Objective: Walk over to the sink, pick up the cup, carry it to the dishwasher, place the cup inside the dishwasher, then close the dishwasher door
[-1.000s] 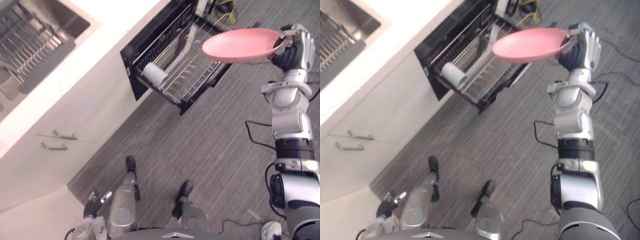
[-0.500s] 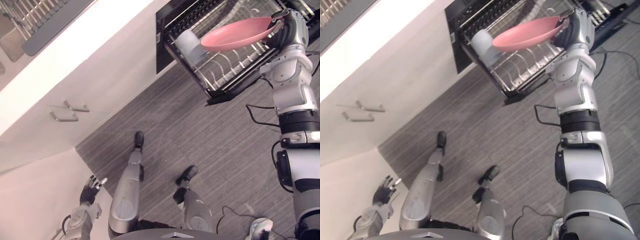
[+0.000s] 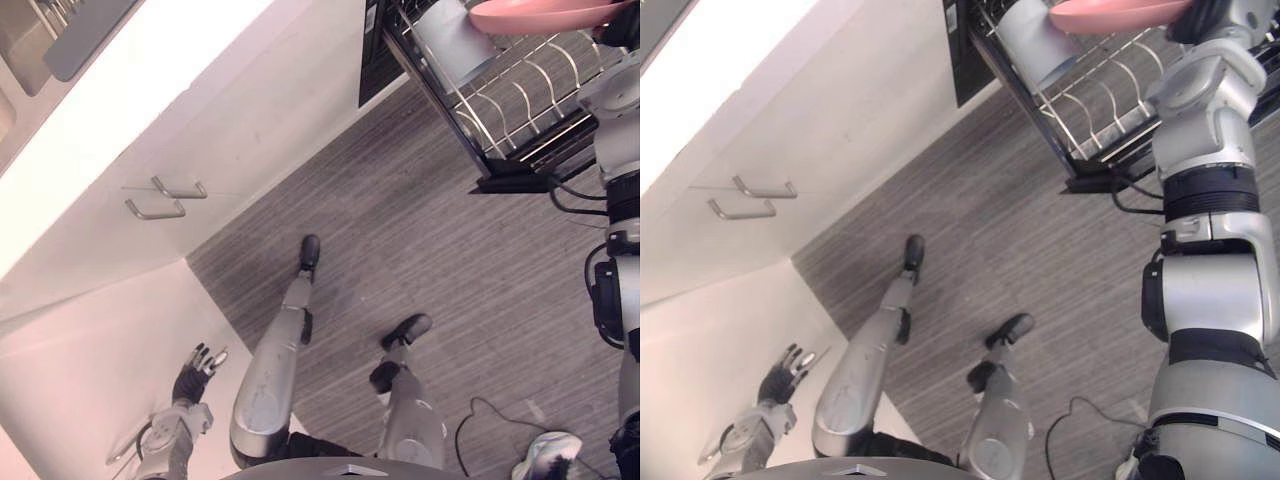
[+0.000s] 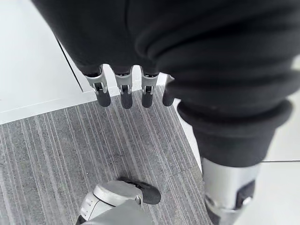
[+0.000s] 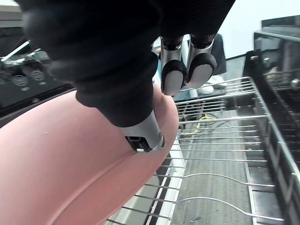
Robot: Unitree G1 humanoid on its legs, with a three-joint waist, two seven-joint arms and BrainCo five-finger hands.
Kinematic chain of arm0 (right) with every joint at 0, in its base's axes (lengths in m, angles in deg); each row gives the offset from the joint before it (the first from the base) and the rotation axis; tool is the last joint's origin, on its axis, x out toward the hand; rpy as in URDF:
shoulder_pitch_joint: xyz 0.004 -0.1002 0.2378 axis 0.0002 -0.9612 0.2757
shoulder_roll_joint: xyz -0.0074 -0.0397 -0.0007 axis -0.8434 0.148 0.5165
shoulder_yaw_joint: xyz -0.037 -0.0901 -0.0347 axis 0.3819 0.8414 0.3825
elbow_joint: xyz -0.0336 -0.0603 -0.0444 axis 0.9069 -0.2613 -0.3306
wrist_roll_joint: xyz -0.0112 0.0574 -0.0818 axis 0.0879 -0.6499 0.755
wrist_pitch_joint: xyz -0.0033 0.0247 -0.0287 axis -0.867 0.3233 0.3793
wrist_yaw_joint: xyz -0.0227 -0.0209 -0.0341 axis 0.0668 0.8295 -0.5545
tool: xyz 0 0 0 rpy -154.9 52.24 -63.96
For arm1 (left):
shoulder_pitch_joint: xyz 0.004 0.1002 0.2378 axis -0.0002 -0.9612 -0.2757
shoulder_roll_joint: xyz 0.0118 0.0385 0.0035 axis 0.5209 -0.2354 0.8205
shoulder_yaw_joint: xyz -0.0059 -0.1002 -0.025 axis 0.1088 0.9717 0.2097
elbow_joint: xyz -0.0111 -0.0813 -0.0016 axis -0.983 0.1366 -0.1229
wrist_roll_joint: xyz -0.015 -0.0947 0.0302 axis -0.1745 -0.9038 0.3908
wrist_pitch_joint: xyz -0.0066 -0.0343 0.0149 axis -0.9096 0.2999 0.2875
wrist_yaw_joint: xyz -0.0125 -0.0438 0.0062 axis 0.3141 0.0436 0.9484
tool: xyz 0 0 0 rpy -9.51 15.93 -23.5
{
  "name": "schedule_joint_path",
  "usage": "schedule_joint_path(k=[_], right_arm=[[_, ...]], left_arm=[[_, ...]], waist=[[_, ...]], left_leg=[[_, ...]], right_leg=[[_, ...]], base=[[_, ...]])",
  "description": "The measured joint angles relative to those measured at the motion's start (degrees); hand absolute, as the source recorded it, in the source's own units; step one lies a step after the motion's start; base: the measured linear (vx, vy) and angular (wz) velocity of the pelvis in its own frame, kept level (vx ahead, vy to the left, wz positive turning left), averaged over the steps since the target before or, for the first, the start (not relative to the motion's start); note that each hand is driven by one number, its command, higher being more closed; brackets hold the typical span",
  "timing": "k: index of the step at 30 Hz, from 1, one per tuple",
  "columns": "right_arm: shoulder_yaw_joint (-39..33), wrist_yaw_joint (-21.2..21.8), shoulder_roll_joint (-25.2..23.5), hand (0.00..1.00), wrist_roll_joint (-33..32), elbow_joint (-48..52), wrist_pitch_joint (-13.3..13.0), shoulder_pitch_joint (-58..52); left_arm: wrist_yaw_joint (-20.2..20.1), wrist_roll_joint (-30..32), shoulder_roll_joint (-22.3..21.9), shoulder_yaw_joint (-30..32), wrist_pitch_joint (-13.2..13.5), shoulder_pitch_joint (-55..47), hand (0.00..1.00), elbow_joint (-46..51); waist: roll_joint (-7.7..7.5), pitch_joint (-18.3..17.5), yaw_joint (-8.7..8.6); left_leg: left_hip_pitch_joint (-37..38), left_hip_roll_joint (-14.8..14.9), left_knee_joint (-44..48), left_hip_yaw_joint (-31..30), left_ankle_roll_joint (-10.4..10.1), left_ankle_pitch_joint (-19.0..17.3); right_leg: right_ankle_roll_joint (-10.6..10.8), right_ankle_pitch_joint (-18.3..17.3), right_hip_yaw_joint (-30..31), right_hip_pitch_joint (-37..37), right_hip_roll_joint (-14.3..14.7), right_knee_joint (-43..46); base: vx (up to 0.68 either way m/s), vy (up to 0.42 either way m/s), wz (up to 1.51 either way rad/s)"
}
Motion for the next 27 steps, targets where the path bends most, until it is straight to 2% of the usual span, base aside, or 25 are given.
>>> schedule_joint_path(k=[2,4,5,6,10,13,16,22,23,27], right_arm=[[0.03,-0.11,1.20,1.00,0.02,-0.42,1.38,0.05],[0.14,-0.16,1.41,1.00,0.02,-1.05,1.96,0.31],[0.06,-0.21,1.74,1.00,-0.59,-2.13,2.54,1.12],[0.08,-0.96,2.28,0.00,-0.62,-2.15,3.37,1.28],[0.08,-1.71,2.50,0.00,-1.97,-2.94,3.56,1.35],[0.08,0.53,2.79,0.00,-3.58,-2.99,3.43,1.96],[-0.04,3.11,2.79,0.00,-8.17,-2.52,2.94,1.95],[-3.87,7.30,1.33,0.00,-22.40,-1.71,-1.00,-1.24],[-5.82,8.05,0.70,0.00,-25.22,-1.58,-2.24,-2.20],[-9.60,9.49,-1.15,0.00,-28.78,3.66,-7.29,-4.67]], left_arm=[[-0.68,-0.67,-0.21,-1.10,0.02,-0.01,0.00,-0.06],[-1.01,-0.72,-0.19,-1.72,0.12,-0.01,0.00,0.00],[-1.38,-1.26,-0.37,-2.90,0.13,-0.01,0.00,0.05],[-1.91,-1.88,-0.36,-4.06,0.17,-0.01,0.00,0.06],[-2.78,-2.65,-0.43,-5.58,0.11,-0.01,0.00,0.02],[-3.55,-3.49,-0.40,-6.87,0.06,-0.01,0.00,0.02],[-3.54,-3.49,-0.41,-7.32,-0.11,-0.01,0.00,0.02],[-3.44,-3.33,-0.65,-7.44,-0.09,-0.03,0.00,0.04],[-3.40,-3.31,-0.65,-7.38,0.04,-0.03,0.00,0.07],[-2.93,-2.57,-1.05,-6.86,0.18,-0.09,0.00,0.00]], waist=[[0.78,-0.21,0.26],[0.84,-0.24,0.53],[1.57,-0.72,0.21],[2.18,-1.13,0.41],[3.25,-1.85,1.17],[3.86,-2.26,1.32],[4.01,-2.37,1.34],[4.08,-2.42,1.34],[4.08,-2.42,1.19],[4.07,-2.41,0.11]], left_leg=[[-0.10,-0.64,-0.74,-0.79,-0.05,0.25],[-0.27,-0.90,-1.01,-1.14,-0.17,0.34],[-0.95,-1.36,-1.06,-1.64,-0.22,0.66],[-1.18,-1.54,-1.35,-2.12,-0.23,0.67],[-1.29,-2.25,-1.63,-2.61,-0.35,0.77],[-1.29,-2.72,-1.62,-2.68,-0.35,0.77],[-1.25,-2.86,-1.60,-2.76,-0.35,0.77],[0.20,-3.72,-0.88,-3.20,-0.35,0.75],[0.78,-3.92,-0.61,-4.00,-0.37,0.73],[2.74,-3.80,-0.71,-4.73,-0.59,-0.27]], right_leg=[[0.43,0.64,1.05,-0.95,-0.73,-0.34],[0.48,1.15,1.42,-1.56,-0.97,-0.71],[0.66,1.49,1.42,-1.89,-1.23,-1.12],[0.81,1.59,1.43,-2.29,-1.41,-1.17],[1.08,1.78,1.56,-2.61,-2.15,-1.16],[1.12,1.80,1.55,-2.63,-2.65,-1.01],[1.13,1.79,1.54,-2.65,-2.83,-0.76],[1.09,1.53,1.35,-1.32,-3.99,0.45],[1.00,1.47,1.25,-0.54,-4.16,0.65],[0.71,0.67,1.10,1.02,-4.18,1.80]], base=[[0.00,0.066,-0.17],[0.01,0.052,-0.14],[0.01,0.058,0.04],[0.01,0.057,0.06],[0.03,0.055,0.02],[0.03,0.051,0.03],[0.03,0.046,0.01],[0.02,0.039,0.03],[0.02,0.032,0.09],[-0.01,0.017,0.04]])
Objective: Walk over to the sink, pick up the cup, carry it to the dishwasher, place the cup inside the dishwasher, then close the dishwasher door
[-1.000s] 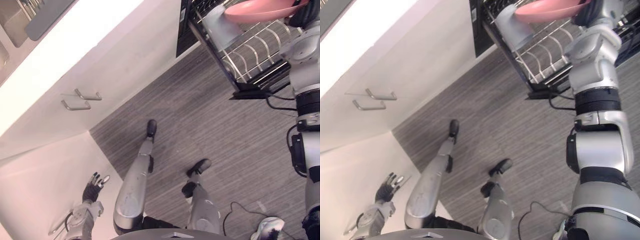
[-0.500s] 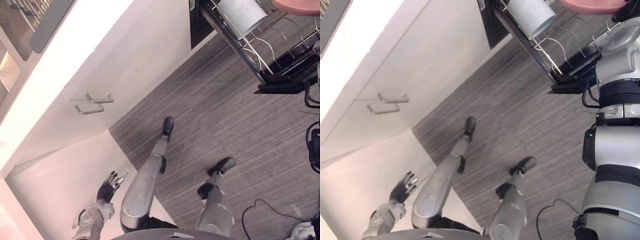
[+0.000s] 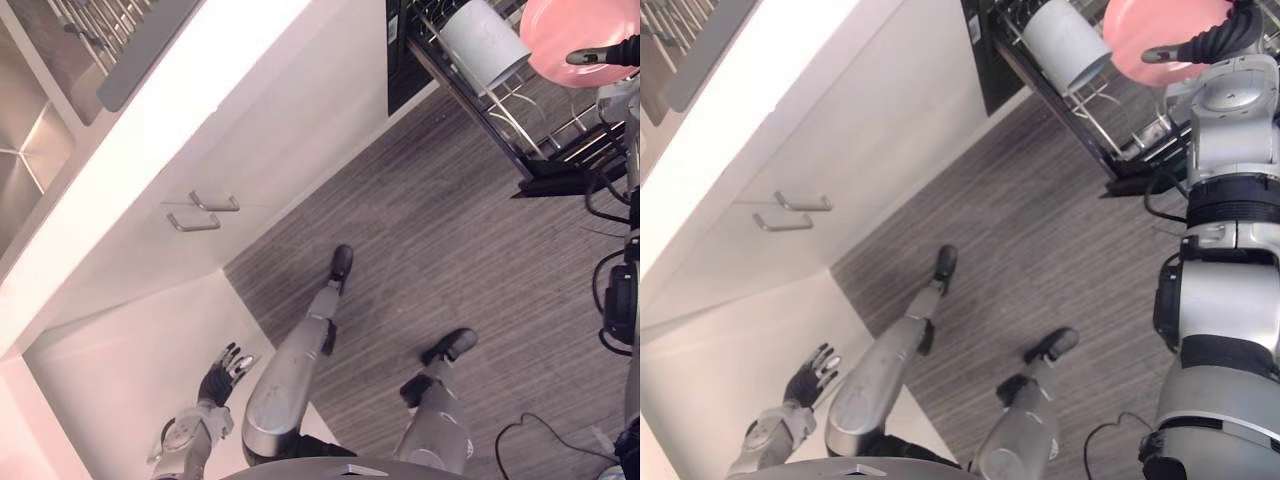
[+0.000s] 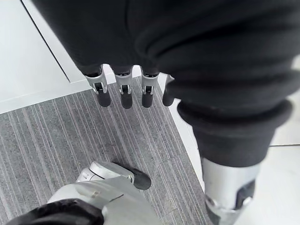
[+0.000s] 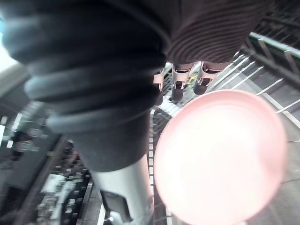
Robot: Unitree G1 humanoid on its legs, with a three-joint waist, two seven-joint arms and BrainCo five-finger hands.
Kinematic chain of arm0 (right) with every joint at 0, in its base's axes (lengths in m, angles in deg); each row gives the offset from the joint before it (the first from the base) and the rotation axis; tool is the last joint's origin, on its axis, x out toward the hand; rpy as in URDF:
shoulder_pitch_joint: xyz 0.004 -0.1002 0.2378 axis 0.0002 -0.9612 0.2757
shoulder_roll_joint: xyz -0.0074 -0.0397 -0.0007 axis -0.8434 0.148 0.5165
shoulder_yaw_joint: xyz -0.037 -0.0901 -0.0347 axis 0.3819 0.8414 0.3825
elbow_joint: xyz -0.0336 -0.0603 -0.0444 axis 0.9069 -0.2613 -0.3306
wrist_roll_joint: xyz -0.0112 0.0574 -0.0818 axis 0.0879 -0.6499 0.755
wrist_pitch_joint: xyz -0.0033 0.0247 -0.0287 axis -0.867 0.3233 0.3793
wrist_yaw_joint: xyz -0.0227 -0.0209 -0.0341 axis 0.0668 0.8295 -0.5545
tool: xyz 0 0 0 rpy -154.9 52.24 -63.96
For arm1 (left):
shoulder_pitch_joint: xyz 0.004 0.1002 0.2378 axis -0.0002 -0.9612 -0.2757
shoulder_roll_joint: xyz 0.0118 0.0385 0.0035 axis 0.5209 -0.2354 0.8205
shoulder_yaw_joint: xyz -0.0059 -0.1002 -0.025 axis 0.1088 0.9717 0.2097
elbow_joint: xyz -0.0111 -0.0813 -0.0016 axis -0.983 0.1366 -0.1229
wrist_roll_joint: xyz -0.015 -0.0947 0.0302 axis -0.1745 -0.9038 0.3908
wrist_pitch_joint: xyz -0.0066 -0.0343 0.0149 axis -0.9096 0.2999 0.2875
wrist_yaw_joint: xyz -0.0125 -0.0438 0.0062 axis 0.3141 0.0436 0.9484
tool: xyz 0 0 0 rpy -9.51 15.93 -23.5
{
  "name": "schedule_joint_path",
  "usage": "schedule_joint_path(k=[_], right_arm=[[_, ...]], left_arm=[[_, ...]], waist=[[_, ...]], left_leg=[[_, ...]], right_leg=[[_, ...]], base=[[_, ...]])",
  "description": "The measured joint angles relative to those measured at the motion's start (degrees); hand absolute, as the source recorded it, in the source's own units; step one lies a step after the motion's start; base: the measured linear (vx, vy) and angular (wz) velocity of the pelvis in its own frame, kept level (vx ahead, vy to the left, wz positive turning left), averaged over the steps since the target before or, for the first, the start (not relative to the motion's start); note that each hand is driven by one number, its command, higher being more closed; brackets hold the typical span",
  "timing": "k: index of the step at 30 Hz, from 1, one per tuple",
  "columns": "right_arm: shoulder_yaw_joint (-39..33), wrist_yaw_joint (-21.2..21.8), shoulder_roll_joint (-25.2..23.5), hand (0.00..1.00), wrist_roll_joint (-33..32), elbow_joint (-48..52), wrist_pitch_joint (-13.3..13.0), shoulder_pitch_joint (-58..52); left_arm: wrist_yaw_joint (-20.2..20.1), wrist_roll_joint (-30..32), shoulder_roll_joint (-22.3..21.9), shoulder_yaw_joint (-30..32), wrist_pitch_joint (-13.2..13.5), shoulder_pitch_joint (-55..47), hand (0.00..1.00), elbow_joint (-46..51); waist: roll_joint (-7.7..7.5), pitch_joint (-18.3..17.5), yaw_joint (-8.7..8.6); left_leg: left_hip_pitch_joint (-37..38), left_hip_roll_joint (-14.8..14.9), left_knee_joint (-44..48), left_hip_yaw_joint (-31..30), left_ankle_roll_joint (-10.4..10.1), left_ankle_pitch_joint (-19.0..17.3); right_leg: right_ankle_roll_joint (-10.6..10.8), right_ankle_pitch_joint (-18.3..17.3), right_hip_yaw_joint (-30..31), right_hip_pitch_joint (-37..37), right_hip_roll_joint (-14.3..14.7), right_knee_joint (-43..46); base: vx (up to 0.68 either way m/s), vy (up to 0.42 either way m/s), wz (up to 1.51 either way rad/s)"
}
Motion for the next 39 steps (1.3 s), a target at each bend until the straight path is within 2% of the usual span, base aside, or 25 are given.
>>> schedule_joint_path(k=[2,7,9,10,13,14,15,17,20,24,26,31,35,36,38,39], right_arm=[[-2.79,-0.30,-1.47,0.00,-0.92,3.71,-2.71,-1.05],[-10.63,-2.51,-5.90,0.00,-3.94,10.96,-6.26,-5.38],[-14.23,-5.55,-7.42,0.00,-5.62,12.86,-6.73,-8.32],[-15.63,-6.03,-7.71,0.00,-6.38,12.87,-6.78,-9.17],[-23.25,-8.72,-9.89,0.00,-12.67,12.48,-6.81,-15.84],[-25.84,-9.49,-11.32,1.00,-16.17,12.28,-6.81,-19.21],[-27.92,-9.47,-12.58,1.00,-19.84,11.84,-6.83,-22.62],[-31.00,-9.31,-13.79,1.00,-24.97,9.29,-6.96,-27.85],[-34.36,-9.16,-17.50,1.00,-31.68,4.84,-7.22,-35.13],[-34.53,-6.64,-21.23,1.00,-37.51,3.01,-6.99,-42.94],[-34.53,-5.43,-22.63,1.00,-38.17,2.18,-6.92,-43.43],[-33.33,-0.44,-22.62,1.00,-40.73,-2.22,-5.77,-41.98],[-30.53,1.44,-21.04,1.00,-42.23,-8.44,-5.56,-33.97],[-28.20,2.04,-19.69,1.00,-42.27,-8.63,-5.54,-31.03],[-26.50,2.22,-18.30,1.00,-42.27,-9.24,-5.55,-28.19],[-25.01,2.23,-16.58,1.00,-42.26,-10.45,-5.53,-24.84]], left_arm=[[1.02,0.60,-0.46,0.39,0.23,-0.02,0.00,-0.02],[2.47,2.17,-0.79,2.92,0.56,-0.81,0.00,-0.06],[3.86,2.60,-0.88,5.39,0.72,-1.57,0.00,-0.08],[4.17,2.62,-0.96,5.95,0.72,-1.70,0.00,-0.13],[4.72,2.67,-1.23,8.38,0.85,-2.89,0.00,-0.28],[4.87,2.76,-1.30,9.60,1.00,-3.71,0.00,-0.54],[5.65,3.61,-1.39,10.54,1.09,-4.36,0.00,-1.14],[6.47,4.89,-1.59,11.83,1.22,-4.68,0.00,-3.08],[7.43,6.18,-1.78,13.17,1.40,-5.98,0.00,-5.92],[8.62,8.09,-1.77,13.66,1.49,-6.53,0.00,-7.00],[8.64,8.41,-1.76,13.63,1.45,-6.52,0.00,-7.02],[9.09,9.09,-1.55,13.63,1.17,-6.38,0.00,-6.87],[9.16,9.36,-1.44,13.59,0.36,-5.90,0.00,-6.31],[9.16,9.36,-1.42,13.47,0.24,-4.97,0.00,-6.28],[9.16,9.31,-1.42,13.14,0.23,-4.20,0.00,-6.19],[9.15,9.26,-1.43,12.82,0.07,-3.12,0.00,-5.79]], waist=[[-0.07,0.04,-1.09],[-0.82,0.53,-3.18],[-2.37,1.01,-4.92],[-2.76,1.08,-5.25],[-5.38,0.09,-6.93],[-6.72,-0.82,-7.61],[-7.84,-1.82,-8.47],[-9.05,-3.42,-9.09],[-10.29,-6.62,-10.09],[-10.32,-7.79,-11.01],[-10.35,-7.77,-11.17],[-10.45,-7.69,-10.26],[-10.24,-6.77,-9.45],[-9.71,-5.99,-8.50],[-9.14,-5.69,-7.88],[-8.19,-5.02,-7.12]], left_leg=[[1.32,0.02,-0.02,-0.63,0.02,0.01],[5.46,0.16,-1.05,-0.73,0.20,0.21],[7.27,0.35,-1.09,-0.64,0.17,0.19],[7.77,0.41,-1.10,-0.60,0.16,0.18],[10.28,0.56,-1.15,-0.45,-0.09,0.00],[11.14,0.61,-1.17,-0.22,-0.25,-0.12],[12.10,0.72,-1.20,-0.08,-0.47,-0.33],[13.67,1.11,-1.32,0.23,-0.72,-0.79],[15.56,1.86,-1.61,0.76,-1.18,-1.53],[16.53,3.07,-1.59,0.79,-1.91,-1.37],[16.21,3.40,-1.60,0.83,-1.93,-1.34],[12.88,3.64,-1.54,1.25,-1.87,-0.49],[10.31,3.16,-1.23,0.54,-1.22,0.68],[9.66,3.17,-1.23,0.45,-1.39,0.56],[8.43,3.19,-1.24,0.20,-1.48,0.61],[7.22,3.09,-1.25,-0.25,-1.41,0.91]], right_leg=[[-0.16,-0.78,-0.17,1.21,-0.18,1.22],[0.00,-1.43,-0.42,4.79,-0.17,2.07],[0.15,-1.62,-0.68,6.74,-0.02,2.19],[0.16,-1.63,-0.74,7.24,0.04,2.18],[0.16,-1.78,-0.92,9.79,0.21,2.06],[0.21,-2.00,-0.81,10.60,0.22,2.08],[0.27,-2.33,-0.69,11.46,0.30,2.10],[0.31,-2.80,-0.33,12.80,0.57,2.21],[0.53,-3.74,-0.04,14.31,1.22,2.21],[0.75,-3.79,-0.29,15.70,2.72,1.06],[0.66,-3.58,-0.34,15.51,3.02,0.84],[0.22,-2.03,-1.08,12.98,3.09,-0.02],[0.43,-0.63,-1.36,11.31,3.04,-0.79],[0.40,-0.55,-1.33,10.66,3.05,-0.73],[0.40,-0.55,-1.43,9.54,3.13,-0.73],[0.23,-0.45,-1.72,8.62,3.17,-0.74]], base=[[-0.01,0.006,0.11],[0.00,-0.016,0.03],[0.00,-0.051,0.04],[0.01,-0.061,0.04],[0.02,-0.074,0.01],[0.01,-0.073,-0.04],[0.00,-0.077,-0.05],[-0.02,-0.080,-0.08],[-0.05,-0.091,-0.12],[-0.06,-0.087,-0.05],[-0.06,-0.073,-0.01],[-0.03,-0.057,0.06],[0.00,-0.047,0.09],[-0.01,-0.060,0.05],[-0.03,-0.062,0.04],[-0.03,-0.060,0.09]])
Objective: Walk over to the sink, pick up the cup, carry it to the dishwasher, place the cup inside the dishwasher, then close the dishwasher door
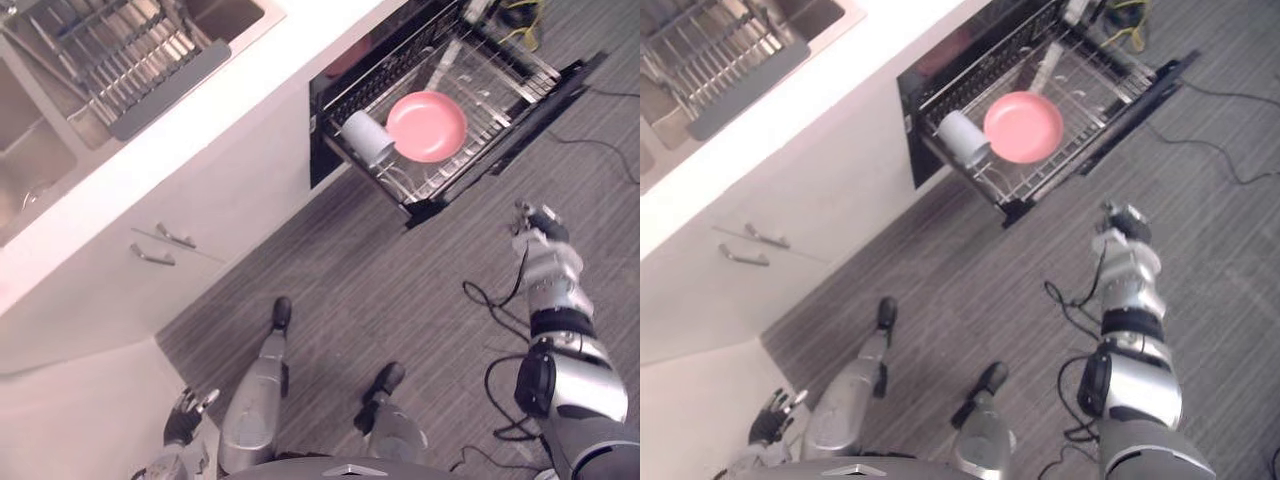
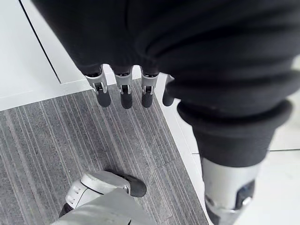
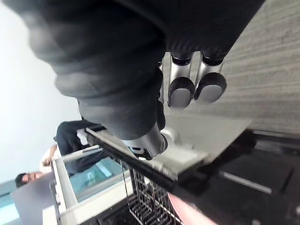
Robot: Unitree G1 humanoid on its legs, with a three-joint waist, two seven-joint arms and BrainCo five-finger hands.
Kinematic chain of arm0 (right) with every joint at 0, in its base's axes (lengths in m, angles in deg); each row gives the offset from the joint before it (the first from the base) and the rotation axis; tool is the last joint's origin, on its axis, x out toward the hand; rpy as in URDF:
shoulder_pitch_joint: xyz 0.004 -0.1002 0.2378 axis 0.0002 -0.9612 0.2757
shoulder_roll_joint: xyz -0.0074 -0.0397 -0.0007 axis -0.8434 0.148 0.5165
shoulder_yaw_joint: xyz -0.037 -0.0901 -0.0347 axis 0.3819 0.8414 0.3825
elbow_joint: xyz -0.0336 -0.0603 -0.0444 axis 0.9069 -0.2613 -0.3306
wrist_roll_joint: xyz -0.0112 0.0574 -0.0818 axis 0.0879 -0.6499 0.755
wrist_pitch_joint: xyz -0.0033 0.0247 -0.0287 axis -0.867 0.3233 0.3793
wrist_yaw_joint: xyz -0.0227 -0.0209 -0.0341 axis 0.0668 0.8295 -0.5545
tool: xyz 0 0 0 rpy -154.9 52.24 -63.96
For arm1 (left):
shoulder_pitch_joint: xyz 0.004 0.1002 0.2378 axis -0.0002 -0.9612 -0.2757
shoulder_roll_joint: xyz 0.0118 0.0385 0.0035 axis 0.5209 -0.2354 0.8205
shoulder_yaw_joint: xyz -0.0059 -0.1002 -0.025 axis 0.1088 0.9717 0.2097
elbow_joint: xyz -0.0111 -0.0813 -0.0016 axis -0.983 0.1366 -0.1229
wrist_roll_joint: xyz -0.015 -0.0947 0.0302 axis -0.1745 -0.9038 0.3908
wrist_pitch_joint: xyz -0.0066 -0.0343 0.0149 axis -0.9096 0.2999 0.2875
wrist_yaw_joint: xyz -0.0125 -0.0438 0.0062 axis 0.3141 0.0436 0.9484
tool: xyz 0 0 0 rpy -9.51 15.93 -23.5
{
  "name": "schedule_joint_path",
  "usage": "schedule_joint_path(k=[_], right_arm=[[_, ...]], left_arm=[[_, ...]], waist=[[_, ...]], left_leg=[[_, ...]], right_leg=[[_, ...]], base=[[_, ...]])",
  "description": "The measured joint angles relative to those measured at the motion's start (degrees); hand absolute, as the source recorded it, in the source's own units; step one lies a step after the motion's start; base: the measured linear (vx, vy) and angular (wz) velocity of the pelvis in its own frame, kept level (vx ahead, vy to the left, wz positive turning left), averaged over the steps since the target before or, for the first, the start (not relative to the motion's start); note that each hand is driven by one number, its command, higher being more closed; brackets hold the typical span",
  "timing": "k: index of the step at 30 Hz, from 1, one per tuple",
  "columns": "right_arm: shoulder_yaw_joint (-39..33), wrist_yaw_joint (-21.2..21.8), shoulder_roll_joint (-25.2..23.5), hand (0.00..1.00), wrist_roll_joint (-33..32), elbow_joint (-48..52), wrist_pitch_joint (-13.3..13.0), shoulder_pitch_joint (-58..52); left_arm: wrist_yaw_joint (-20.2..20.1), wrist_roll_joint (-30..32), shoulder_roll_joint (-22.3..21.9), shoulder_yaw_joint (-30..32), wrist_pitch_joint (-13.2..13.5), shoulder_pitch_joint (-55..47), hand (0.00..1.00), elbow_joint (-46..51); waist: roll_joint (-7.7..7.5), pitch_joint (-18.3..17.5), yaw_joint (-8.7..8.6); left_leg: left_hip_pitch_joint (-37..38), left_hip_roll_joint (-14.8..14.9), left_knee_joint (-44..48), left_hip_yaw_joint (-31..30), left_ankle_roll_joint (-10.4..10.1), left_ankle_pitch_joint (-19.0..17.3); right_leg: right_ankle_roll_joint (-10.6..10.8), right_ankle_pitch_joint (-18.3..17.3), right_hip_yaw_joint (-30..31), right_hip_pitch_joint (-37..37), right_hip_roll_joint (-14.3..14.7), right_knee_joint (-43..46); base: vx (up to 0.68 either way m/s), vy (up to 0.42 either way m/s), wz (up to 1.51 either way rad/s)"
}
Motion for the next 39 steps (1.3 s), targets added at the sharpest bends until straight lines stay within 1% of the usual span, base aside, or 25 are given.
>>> schedule_joint_path(k=[3,5,7,9,10,11,12,14,15,16,19,22,23,24,26,27,28,30,31,32,33,34,35,37,39], right_arm=[[3.00,0.02,1.08,1.00,0.20,-0.11,0.16,3.58],[3.17,-0.32,1.87,1.00,0.36,-2.00,0.07,4.95],[3.61,-0.13,2.59,1.00,1.13,-1.93,0.20,5.72],[5.53,-0.18,4.33,1.00,2.17,-2.03,1.16,6.96],[7.22,-0.27,5.28,1.00,2.49,-2.61,2.14,9.32],[7.53,-0.35,5.59,1.00,2.50,-2.91,2.44,10.05],[7.83,-0.32,6.42,1.00,2.49,-4.03,2.34,11.84],[8.38,-0.48,7.34,1.00,2.47,-4.22,2.54,13.38],[9.60,-0.33,8.63,1.00,2.44,-4.10,2.52,14.46],[9.71,-0.31,8.76,1.00,2.46,-4.09,2.52,14.72],[11.30,-0.34,10.04,1.00,3.40,-4.12,2.35,17.63],[14.53,-0.11,11.19,1.00,8.42,-4.17,2.39,20.58],[14.88,-0.10,11.19,1.00,10.63,-4.18,2.31,21.72],[15.76,-0.21,11.41,1.00,11.77,-4.18,2.11,23.01],[16.80,-0.46,11.47,1.00,14.02,-4.33,1.63,24.62],[16.81,-0.54,11.62,1.00,15.30,-4.52,1.23,25.57],[16.81,-0.59,11.70,1.00,15.97,-4.74,0.85,25.98],[16.86,-1.18,11.87,1.00,16.26,-6.93,-1.66,28.42],[17.11,-1.26,11.87,1.00,16.23,-7.08,-2.12,28.81],[18.91,-1.26,11.91,1.00,16.21,-7.53,-3.67,29.71],[19.75,-1.09,11.87,1.00,16.23,-7.74,-4.53,30.21],[21.39,-0.26,11.87,0.00,16.41,-8.72,-6.29,31.30],[21.15,-0.27,11.43,0.00,16.13,-9.46,-7.39,31.55],[21.62,0.16,11.13,0.00,16.30,-10.89,-8.65,31.70],[22.98,0.37,11.07,0.00,16.69,-10.99,-8.85,31.61]], left_arm=[[-0.03,-1.04,0.15,-1.25,-0.25,0.84,0.00,0.84],[-0.13,-1.14,0.09,-2.04,-0.28,0.96,0.00,1.26],[-0.19,-1.20,0.09,-2.58,-0.34,1.13,0.00,1.27],[-0.43,-1.86,0.10,-3.76,-0.34,1.82,0.00,1.27],[-0.96,-2.30,-0.14,-4.59,-0.36,2.31,0.00,1.26],[-1.11,-2.30,-0.19,-5.11,-0.40,2.49,0.00,1.24],[-1.42,-2.31,-0.32,-6.51,-0.41,2.70,0.00,1.22],[-1.91,-2.33,-0.37,-7.84,-0.44,2.71,0.00,1.16],[-2.34,-2.35,-0.49,-8.85,-0.60,2.71,0.00,1.12],[-2.37,-2.36,-0.52,-8.92,-0.67,2.70,0.00,1.10],[-3.26,-2.44,-0.62,-10.74,-0.77,2.67,0.00,0.53],[-3.52,-4.63,-1.03,-12.06,-0.63,2.67,0.00,0.43],[-3.71,-4.72,-1.25,-12.78,-0.57,2.67,0.00,0.27],[-4.25,-4.73,-1.65,-13.14,-0.18,2.67,0.00,-0.02],[-4.78,-4.94,-1.98,-13.88,0.29,2.67,0.00,-0.55],[-4.83,-5.21,-2.07,-14.70,0.64,2.67,0.00,-0.58],[-4.98,-5.50,-2.12,-15.04,0.70,2.67,0.00,-0.59],[-5.17,-5.64,-2.56,-15.26,1.01,2.71,0.00,-0.59],[-5.19,-5.64,-2.56,-15.50,1.12,2.71,0.00,-0.60],[-5.24,-5.64,-2.55,-15.99,1.30,2.71,0.00,-0.62],[-5.37,-5.64,-2.56,-16.25,1.36,2.76,0.00,-0.62],[-5.93,-5.64,-2.56,-17.19,1.43,2.97,0.00,-0.61],[-6.24,-5.67,-2.80,-17.33,1.47,3.01,0.00,-0.55],[-6.57,-5.75,-2.81,-17.33,1.43,3.02,0.00,-0.55],[-7.32,-6.20,-2.77,-17.30,1.51,3.02,0.00,-0.54]], waist=[[1.34,0.85,0.85],[1.82,1.42,1.48],[2.24,1.71,1.38],[2.91,2.04,1.68],[3.69,2.41,1.89],[4.13,2.62,1.95],[5.17,2.98,2.42],[6.23,3.20,3.07],[7.36,3.36,3.68],[7.53,3.33,3.81],[8.88,3.20,5.35],[9.99,3.25,7.01],[10.59,3.08,7.83],[11.22,2.88,8.47],[11.61,2.60,9.56],[11.68,2.54,10.26],[11.72,2.51,10.55],[11.79,2.46,12.46],[11.88,2.40,12.90],[12.17,2.19,13.36],[12.32,2.07,13.71],[12.80,1.72,14.85],[13.27,1.36,15.76],[13.48,1.21,16.37],[13.55,1.15,16.42]], left_leg=[[-1.81,-0.66,0.01,-1.17,0.34,0.54],[-2.30,-1.23,0.02,-1.63,0.76,0.85],[-3.03,-1.73,0.03,-2.38,0.94,0.98],[-3.62,-1.80,0.02,-2.82,0.69,0.79],[-4.23,-1.75,0.02,-3.50,0.59,0.89],[-4.36,-1.74,0.02,-3.77,0.52,0.95],[-4.65,-1.66,0.01,-4.11,0.32,1.10],[-4.95,-1.63,0.00,-4.57,0.15,1.22],[-5.34,-1.68,0.00,-5.28,0.15,1.22],[-5.49,-1.69,0.00,-5.39,0.14,1.22],[-6.82,-1.79,0.01,-6.25,0.01,1.32],[-7.96,-2.01,0.01,-7.52,-0.44,1.66],[-8.39,-2.17,0.02,-8.27,-0.58,1.77],[-8.92,-2.37,0.02,-9.03,-0.68,1.86],[-9.52,-2.61,0.03,-10.31,-0.69,1.99],[-9.85,-2.80,0.03,-11.21,-0.61,2.12],[-9.98,-2.91,0.04,-11.68,-0.55,2.21],[-10.24,-3.10,0.06,-13.67,-0.45,2.41],[-10.35,-3.12,0.06,-14.05,-0.56,2.47],[-10.80,-3.23,0.07,-15.20,-1.02,2.79],[-10.99,-3.24,0.07,-15.43,-1.19,2.92],[-11.29,-3.23,0.08,-15.95,-1.56,3.18],[-11.39,-3.24,0.08,-16.37,-2.00,3.49],[-11.48,-3.18,0.09,-16.45,-2.88,4.18],[-11.65,-3.00,0.09,-16.46,-3.90,5.09]], right_leg=[[0.02,0.04,-1.32,-0.94,-0.26,0.08],[0.29,0.20,-1.78,-1.12,-0.68,0.10],[0.27,0.18,-2.45,-1.35,-1.00,0.14],[0.21,0.13,-2.81,-1.71,-1.00,0.20],[0.22,0.12,-3.01,-2.20,-0.84,0.23],[0.21,0.11,-3.22,-2.20,-0.75,0.25],[0.22,0.10,-3.63,-2.25,-0.63,0.29],[0.27,0.06,-4.28,-2.30,-0.57,0.36],[0.70,-0.36,-4.75,-2.45,-0.53,0.68],[0.68,-0.43,-4.78,-2.60,-0.53,0.82],[0.77,-0.84,-5.40,-3.69,-0.59,1.65],[0.91,-1.17,-6.45,-4.19,-0.61,1.86],[0.80,-1.32,-7.18,-4.22,-0.59,1.91],[0.74,-1.64,-7.97,-4.31,-0.58,2.20],[1.24,-2.25,-9.15,-4.43,-0.61,2.85],[1.14,-3.08,-9.91,-4.46,-0.64,3.57],[1.15,-3.53,-10.47,-4.41,-0.65,3.90],[1.20,-5.10,-11.68,-4.34,-0.71,5.23],[1.31,-5.47,-12.03,-4.34,-0.74,5.57],[1.08,-6.36,-12.86,-4.40,-0.73,6.21],[1.08,-6.70,-13.17,-4.51,-0.73,6.52],[0.94,-7.54,-13.48,-4.85,-0.84,7.28],[1.07,-8.07,-13.82,-4.89,-0.94,7.99],[0.62,-9.05,-13.92,-5.01,-1.01,8.70],[0.59,-9.51,-14.01,-5.19,-0.97,9.25]], base=[[0.00,-0.048,0.22],[0.03,-0.028,0.15],[0.05,-0.038,0.16],[0.02,-0.034,0.10],[0.00,-0.031,0.06],[0.00,-0.055,0.11],[0.00,-0.039,0.11],[-0.01,-0.036,0.12],[0.00,-0.034,0.13],[0.00,-0.033,0.13],[0.03,-0.025,0.11],[0.06,-0.030,0.18],[0.07,-0.036,0.26],[0.08,-0.038,0.27],[0.11,-0.047,0.31],[0.14,-0.061,0.35],[0.13,-0.061,0.35],[0.15,-0.083,0.29],[0.14,-0.084,0.30],[0.10,-0.059,0.26],[0.12,-0.065,0.28],[0.10,-0.053,0.20],[0.09,-0.050,0.17],[0.06,-0.039,0.09],[0.02,-0.039,0.03]])
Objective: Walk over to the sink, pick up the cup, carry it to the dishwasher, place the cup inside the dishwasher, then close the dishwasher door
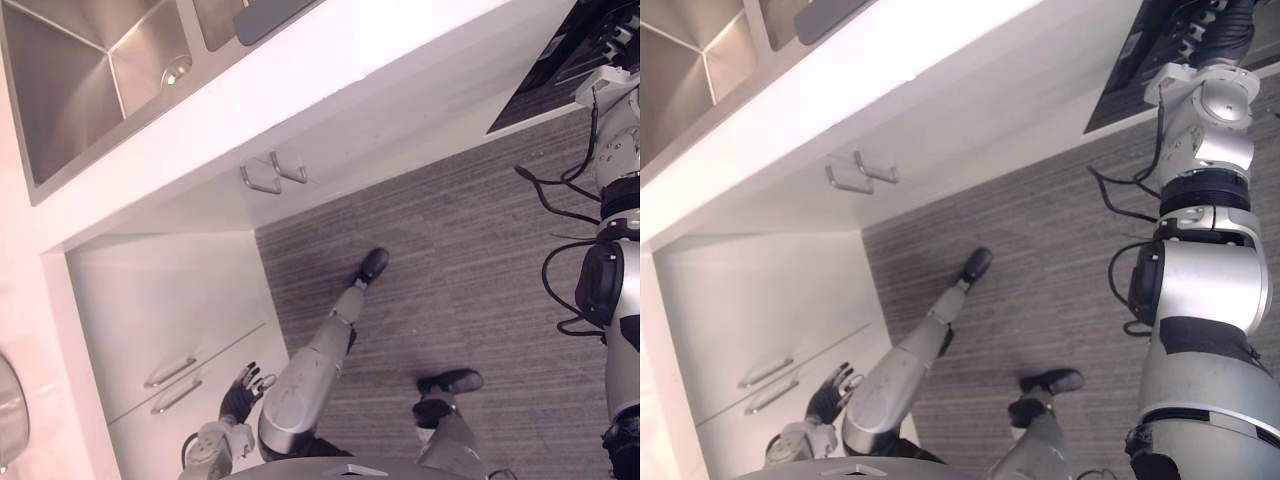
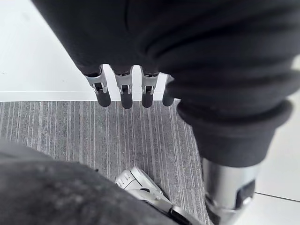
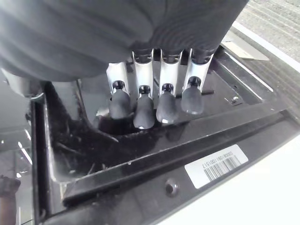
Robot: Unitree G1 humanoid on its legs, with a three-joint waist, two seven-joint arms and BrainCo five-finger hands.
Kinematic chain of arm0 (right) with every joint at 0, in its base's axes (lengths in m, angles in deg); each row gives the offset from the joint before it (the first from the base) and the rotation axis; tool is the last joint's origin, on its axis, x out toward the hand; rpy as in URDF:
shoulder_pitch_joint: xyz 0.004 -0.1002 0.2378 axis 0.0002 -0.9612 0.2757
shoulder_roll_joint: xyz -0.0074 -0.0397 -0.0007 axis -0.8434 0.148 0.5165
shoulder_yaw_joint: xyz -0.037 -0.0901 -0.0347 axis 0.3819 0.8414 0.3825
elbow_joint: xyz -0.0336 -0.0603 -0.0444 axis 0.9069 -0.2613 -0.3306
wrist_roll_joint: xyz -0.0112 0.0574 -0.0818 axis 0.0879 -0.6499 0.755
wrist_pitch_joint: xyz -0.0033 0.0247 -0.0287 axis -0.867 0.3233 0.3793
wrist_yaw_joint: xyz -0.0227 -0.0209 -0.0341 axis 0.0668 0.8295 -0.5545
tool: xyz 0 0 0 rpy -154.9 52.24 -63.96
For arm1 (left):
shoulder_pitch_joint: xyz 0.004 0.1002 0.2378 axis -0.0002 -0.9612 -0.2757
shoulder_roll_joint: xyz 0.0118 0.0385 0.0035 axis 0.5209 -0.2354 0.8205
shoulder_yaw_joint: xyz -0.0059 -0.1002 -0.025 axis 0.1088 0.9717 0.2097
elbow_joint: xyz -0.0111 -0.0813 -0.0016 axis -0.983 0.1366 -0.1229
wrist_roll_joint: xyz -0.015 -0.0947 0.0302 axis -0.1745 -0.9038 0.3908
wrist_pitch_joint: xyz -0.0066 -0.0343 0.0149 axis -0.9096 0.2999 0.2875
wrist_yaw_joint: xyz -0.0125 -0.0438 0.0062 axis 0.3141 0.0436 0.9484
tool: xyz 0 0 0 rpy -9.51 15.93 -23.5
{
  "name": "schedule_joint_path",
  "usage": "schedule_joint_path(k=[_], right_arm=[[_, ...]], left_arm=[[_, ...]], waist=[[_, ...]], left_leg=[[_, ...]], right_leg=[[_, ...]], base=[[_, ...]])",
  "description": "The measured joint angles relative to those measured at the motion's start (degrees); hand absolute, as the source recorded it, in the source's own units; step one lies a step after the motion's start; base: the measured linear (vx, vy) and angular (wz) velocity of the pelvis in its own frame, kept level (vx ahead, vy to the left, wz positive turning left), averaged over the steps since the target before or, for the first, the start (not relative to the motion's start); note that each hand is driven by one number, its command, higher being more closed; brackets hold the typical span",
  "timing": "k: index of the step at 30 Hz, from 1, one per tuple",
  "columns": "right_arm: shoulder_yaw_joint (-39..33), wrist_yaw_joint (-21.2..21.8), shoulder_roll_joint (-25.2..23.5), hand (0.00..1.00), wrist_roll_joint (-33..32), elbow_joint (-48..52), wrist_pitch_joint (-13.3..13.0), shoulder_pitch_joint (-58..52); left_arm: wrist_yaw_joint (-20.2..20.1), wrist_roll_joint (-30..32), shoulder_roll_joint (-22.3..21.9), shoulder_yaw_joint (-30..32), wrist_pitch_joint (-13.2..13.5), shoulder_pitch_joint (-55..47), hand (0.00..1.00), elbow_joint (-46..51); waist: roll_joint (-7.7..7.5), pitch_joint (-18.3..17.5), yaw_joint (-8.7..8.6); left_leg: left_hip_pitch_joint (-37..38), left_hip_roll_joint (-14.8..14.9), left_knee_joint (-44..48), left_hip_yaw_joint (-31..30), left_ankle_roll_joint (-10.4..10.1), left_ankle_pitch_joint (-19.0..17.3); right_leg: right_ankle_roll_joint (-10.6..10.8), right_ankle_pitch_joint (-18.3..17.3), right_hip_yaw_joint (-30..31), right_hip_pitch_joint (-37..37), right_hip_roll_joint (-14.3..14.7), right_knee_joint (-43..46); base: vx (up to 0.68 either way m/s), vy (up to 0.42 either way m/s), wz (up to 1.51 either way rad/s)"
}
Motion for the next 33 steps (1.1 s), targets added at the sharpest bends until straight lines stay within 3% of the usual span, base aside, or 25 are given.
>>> schedule_joint_path(k=[5,13,14,16,17,18,20,21,23,26,27,29,31,32,33], right_arm=[[2.73,3.87,0.87,0.00,4.34,-0.28,0.22,0.04],[5.87,9.28,0.90,0.00,7.65,-0.50,2.39,-0.04],[3.40,9.32,-0.69,0.00,8.38,0.32,2.36,-1.56],[-0.98,10.15,-4.06,0.00,8.55,8.22,0.37,-8.73],[-4.53,11.25,-7.35,0.00,8.35,15.34,-2.10,-14.34],[-5.83,11.26,-8.79,0.00,8.42,18.25,-2.31,-16.91],[-13.02,11.79,-16.85,0.00,8.16,30.65,-8.52,-28.96],[-14.27,11.78,-18.98,0.00,8.17,33.86,-10.06,-31.96],[-18.04,11.07,-26.94,0.00,8.19,41.10,-15.13,-44.16],[-21.27,9.12,-36.46,0.00,7.67,43.06,-20.48,-57.84],[-22.88,8.32,-40.17,0.00,5.59,42.43,-21.43,-63.98],[-23.27,7.85,-41.82,0.00,5.50,39.60,-21.37,-68.45],[-22.46,6.50,-41.59,0.00,6.27,31.36,-20.38,-71.62],[-22.08,5.35,-41.72,0.00,7.73,24.15,-19.15,-72.55],[-21.99,4.68,-42.58,0.00,8.44,16.82,-17.30,-72.55]], left_arm=[[-1.10,-1.03,0.01,0.04,-0.25,-0.01,0.00,0.38],[-2.33,-3.88,0.26,3.28,0.05,-0.05,0.00,1.99],[-2.30,-5.00,0.39,5.36,0.04,-0.14,0.00,2.51],[-2.16,-6.34,0.63,8.38,0.08,-0.82,0.00,4.19],[-2.16,-7.27,0.81,9.77,0.06,-1.40,0.00,5.07],[-2.20,-7.32,0.81,10.24,0.03,-1.44,0.00,5.18],[-2.16,-7.29,0.55,13.05,0.07,-2.43,0.00,6.23],[-2.13,-7.29,0.41,14.28,0.03,-2.72,0.00,6.14],[-2.33,-7.27,0.26,19.16,0.08,-4.67,0.00,5.77],[-2.85,-7.27,0.19,25.58,0.32,-7.12,0.00,3.58],[-3.51,-7.22,0.03,28.37,0.17,-7.52,0.00,1.81],[-3.97,-7.17,-0.01,30.35,0.05,-7.64,0.00,1.26],[-4.10,-7.08,-0.99,31.96,-0.17,-7.88,0.00,0.90],[-4.04,-6.96,-1.86,33.74,-0.24,-7.93,0.00,0.42],[-3.94,-6.57,-1.04,34.63,-0.24,-7.63,0.00,-0.48]], waist=[[0.09,-0.07,0.10],[-0.51,0.38,-0.91],[-1.25,0.93,-1.65],[-3.00,2.20,-3.40],[-4.39,3.18,-5.13],[-4.85,3.51,-5.80],[-6.60,3.83,-8.29],[-7.29,3.72,-9.07],[-10.58,2.88,-12.15],[-15.06,-1.00,-14.28],[-16.21,-2.79,-15.25],[-17.08,-3.55,-16.04],[-14.74,-6.24,-16.61],[-14.03,-8.24,-16.62],[-15.82,-9.27,-16.95]], left_leg=[[-0.06,0.88,0.01,0.22,-1.43,1.22],[1.93,3.25,0.02,2.40,-1.42,1.27],[2.87,3.59,0.02,3.35,-1.40,1.25],[4.97,4.23,0.03,4.51,-1.31,1.18],[6.39,4.64,0.03,5.31,-1.28,1.17],[7.01,4.91,0.03,5.80,-1.25,1.14],[8.72,6.15,0.03,8.25,0.27,0.01],[9.06,6.33,0.04,9.26,0.52,-0.16],[10.78,6.48,2.60,12.16,1.35,-2.95],[10.91,7.21,9.59,14.93,0.69,-8.89],[11.17,7.59,13.29,16.15,0.24,-11.35],[12.45,7.66,15.15,16.69,0.55,-11.76],[15.20,10.84,13.06,16.80,0.56,-11.71],[17.43,12.27,10.47,17.59,0.07,-11.36],[19.23,10.90,9.46,17.73,-0.76,-11.63]], right_leg=[[-0.93,-1.44,-0.12,-0.28,0.48,1.37],[-3.05,-4.12,0.14,1.33,2.34,2.68],[-3.55,-4.41,0.29,2.25,2.48,2.67],[-3.76,-4.48,0.97,4.24,3.10,2.68],[-3.79,-4.46,2.33,5.42,3.41,2.82],[-3.81,-4.45,3.09,5.84,3.64,2.97],[-3.89,-4.39,5.88,6.55,4.51,3.77],[-3.88,-4.38,6.71,6.56,4.56,3.95],[-3.85,-4.36,9.50,8.35,4.48,3.77],[-3.82,-3.74,11.54,10.84,5.25,1.28],[-3.72,-3.04,12.01,12.65,6.11,-0.02],[-3.68,-2.91,12.60,14.32,5.93,0.93],[-2.97,-3.37,13.00,11.85,5.10,10.30],[-2.62,-8.83,12.54,12.10,5.98,3.49],[-3.22,-1.36,12.69,14.66,5.31,-8.98]], base=[[0.00,-0.035,0.01],[-0.03,-0.018,0.00],[0.00,0.000,0.00],[0.00,0.000,0.00],[0.02,0.004,-0.03],[0.02,0.016,-0.04],[0.01,0.024,-0.16],[0.01,0.030,-0.26],[0.02,0.029,-0.32],[0.06,-0.003,-0.52],[0.06,-0.019,-0.39],[0.05,-0.033,-0.13],[0.03,-0.035,0.01],[0.00,-0.075,0.12],[0.01,-0.153,0.29]])
